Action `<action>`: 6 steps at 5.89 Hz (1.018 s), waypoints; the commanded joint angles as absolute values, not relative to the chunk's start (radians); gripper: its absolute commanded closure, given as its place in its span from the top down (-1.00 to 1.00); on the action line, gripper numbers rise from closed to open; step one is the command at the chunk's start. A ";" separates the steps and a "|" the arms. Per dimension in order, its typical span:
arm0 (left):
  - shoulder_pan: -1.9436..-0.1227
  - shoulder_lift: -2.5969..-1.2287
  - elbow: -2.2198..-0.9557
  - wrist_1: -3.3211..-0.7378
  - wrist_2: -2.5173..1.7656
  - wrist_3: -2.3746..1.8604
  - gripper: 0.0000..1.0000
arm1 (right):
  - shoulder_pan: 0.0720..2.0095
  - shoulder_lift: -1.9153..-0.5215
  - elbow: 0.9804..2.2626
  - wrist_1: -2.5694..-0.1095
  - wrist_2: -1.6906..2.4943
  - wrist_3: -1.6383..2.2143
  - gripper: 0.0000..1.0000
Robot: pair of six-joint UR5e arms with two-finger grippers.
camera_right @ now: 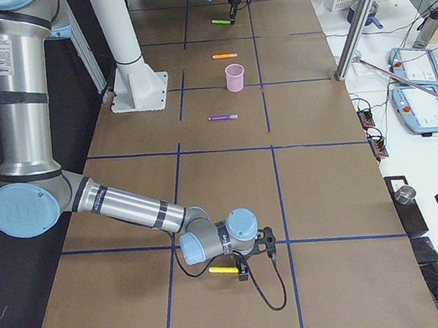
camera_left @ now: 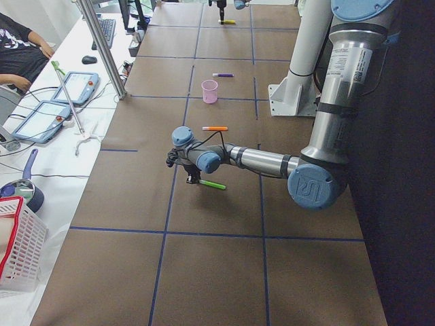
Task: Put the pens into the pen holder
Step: 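Lower the left gripper onto the green marker and grasp it, then lift the green marker with the left gripper and carry it over the pink cup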
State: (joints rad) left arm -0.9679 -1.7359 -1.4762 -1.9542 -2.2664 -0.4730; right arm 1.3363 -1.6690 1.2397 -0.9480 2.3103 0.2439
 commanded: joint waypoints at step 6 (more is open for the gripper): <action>-1.078 -1.960 -1.546 -1.799 -2.275 -0.457 -1.00 | 1.336 -1.669 1.241 -0.946 2.312 0.249 1.00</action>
